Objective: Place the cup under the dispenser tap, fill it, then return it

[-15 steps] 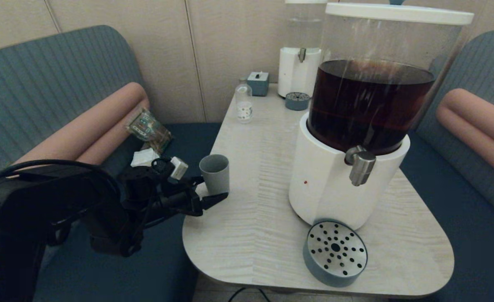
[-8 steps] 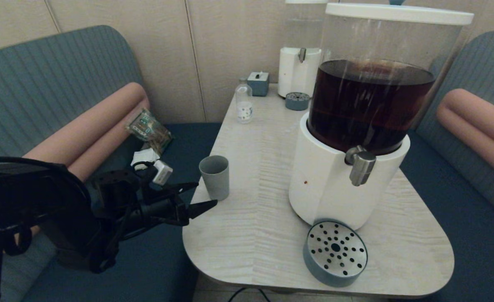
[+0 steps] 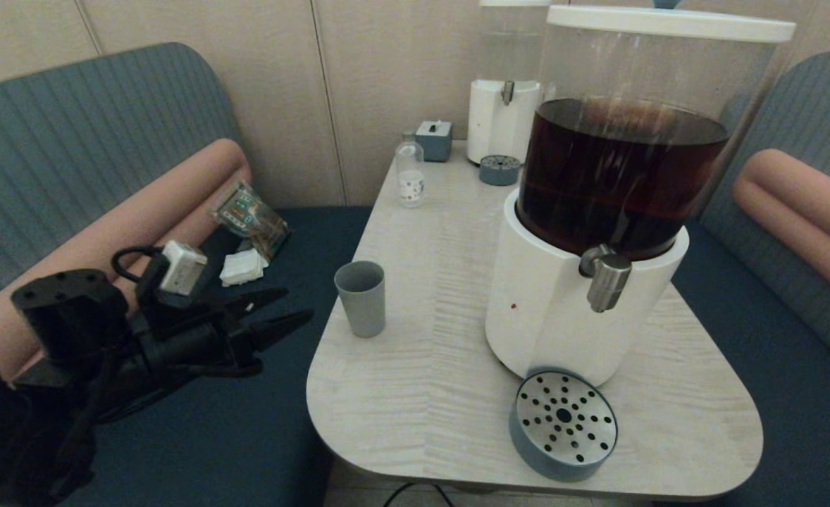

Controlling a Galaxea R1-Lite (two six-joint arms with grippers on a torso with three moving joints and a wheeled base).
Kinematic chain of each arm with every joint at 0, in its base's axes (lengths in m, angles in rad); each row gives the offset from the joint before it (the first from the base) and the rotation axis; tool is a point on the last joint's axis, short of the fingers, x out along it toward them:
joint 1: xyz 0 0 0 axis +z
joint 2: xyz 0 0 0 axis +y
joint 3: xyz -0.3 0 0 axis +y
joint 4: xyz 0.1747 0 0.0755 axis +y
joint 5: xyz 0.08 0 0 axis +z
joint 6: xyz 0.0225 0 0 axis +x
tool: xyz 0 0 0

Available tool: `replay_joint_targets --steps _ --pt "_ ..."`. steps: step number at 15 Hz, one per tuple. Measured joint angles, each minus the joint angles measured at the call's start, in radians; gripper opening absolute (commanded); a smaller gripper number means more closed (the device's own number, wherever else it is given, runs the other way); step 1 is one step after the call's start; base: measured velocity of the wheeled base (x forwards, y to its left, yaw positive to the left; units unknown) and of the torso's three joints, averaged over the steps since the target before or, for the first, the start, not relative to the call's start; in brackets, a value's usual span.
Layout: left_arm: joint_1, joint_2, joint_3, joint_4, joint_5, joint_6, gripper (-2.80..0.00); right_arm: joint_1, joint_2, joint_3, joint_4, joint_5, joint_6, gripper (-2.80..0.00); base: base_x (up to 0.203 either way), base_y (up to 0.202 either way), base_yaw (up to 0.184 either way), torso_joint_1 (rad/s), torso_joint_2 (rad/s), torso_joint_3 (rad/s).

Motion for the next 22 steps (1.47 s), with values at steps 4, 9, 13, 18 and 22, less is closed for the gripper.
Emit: replay_joint_targets --steps 4,9,13,18,22 --pt "0.018 -0.286 0.044 0.002 0.081 -0.105 -2.80 0.000 0.000 0.000 0.000 0.000 0.000 -2.80 0.000 0.000 0.000 0.000 0.00 0.000" --pt "0.022 -0.704 0.089 0.118 0.193 -0.200 -2.80 0.000 0.000 0.000 0.000 0.000 0.000 -2.80 0.000 0.000 0.000 0.000 0.00 0.000" --pt "0.023 -1.093 0.126 0.334 0.269 -0.204 -2.80 0.000 0.000 0.000 0.000 0.000 0.000 -2.80 0.000 0.000 0.000 0.000 0.00 0.000" --pt "0.017 -1.489 0.134 0.726 0.352 -0.184 -2.80 0.000 0.000 0.000 0.000 0.000 0.000 -2.80 0.000 0.000 0.000 0.000 0.00 0.000" --pt "0.018 -1.670 0.165 0.863 0.365 -0.142 -2.80 0.000 0.000 0.000 0.000 0.000 0.000 -2.80 0.000 0.000 0.000 0.000 0.00 0.000"
